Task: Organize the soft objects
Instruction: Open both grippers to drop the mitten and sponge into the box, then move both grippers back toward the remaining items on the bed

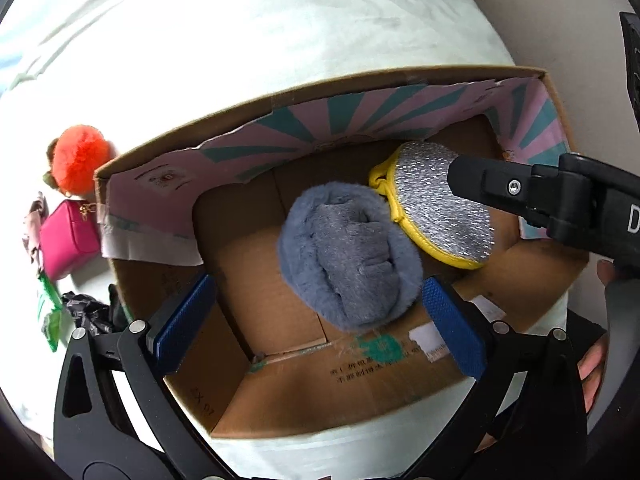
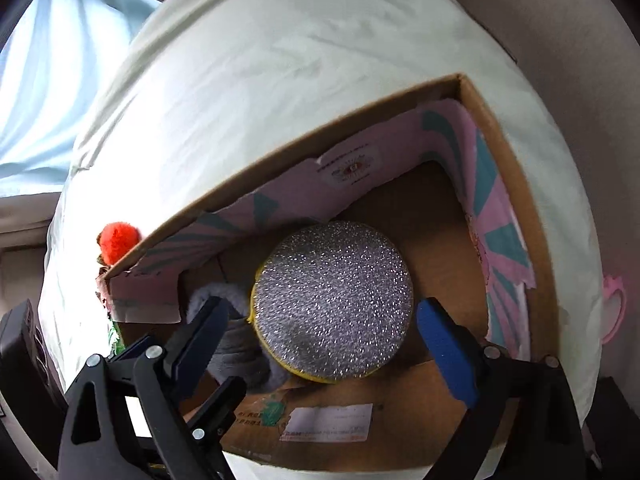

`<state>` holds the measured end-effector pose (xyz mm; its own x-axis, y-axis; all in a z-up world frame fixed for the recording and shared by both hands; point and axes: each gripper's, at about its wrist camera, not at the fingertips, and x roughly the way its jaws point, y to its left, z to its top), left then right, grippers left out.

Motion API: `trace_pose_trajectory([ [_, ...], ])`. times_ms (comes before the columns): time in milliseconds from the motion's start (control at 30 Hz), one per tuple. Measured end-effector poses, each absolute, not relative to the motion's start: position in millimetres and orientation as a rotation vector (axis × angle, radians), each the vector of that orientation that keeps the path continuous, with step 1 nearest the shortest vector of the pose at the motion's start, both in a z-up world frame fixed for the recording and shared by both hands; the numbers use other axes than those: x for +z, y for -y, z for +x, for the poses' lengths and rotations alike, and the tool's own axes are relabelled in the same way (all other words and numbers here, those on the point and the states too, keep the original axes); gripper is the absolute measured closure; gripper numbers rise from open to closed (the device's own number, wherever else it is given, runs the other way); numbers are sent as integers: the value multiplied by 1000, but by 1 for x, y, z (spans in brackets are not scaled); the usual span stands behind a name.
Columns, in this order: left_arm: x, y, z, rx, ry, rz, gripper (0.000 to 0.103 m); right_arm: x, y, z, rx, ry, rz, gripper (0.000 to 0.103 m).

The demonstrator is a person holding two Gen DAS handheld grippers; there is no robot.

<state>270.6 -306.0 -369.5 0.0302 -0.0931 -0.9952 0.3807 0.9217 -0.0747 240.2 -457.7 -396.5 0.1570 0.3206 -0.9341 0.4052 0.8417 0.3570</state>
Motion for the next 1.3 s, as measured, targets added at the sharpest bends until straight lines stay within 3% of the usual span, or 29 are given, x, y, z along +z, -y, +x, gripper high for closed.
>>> trace_pose_trajectory([
  [233,-306,289,248,-371,-1433,190,0,-353,450,228,-38,-1407,552,9],
  [700,-197,219,174,-336,-1211,95,0,-203,406,170,58,-1206,402,9],
  [1000,-122,127,111,-193,-1027,27,0,-124,340,108,105,-1032,208,9],
  [1300,-63,17,43,-81,-855,-18,0,-91,279,43,114,-907,173,9],
])
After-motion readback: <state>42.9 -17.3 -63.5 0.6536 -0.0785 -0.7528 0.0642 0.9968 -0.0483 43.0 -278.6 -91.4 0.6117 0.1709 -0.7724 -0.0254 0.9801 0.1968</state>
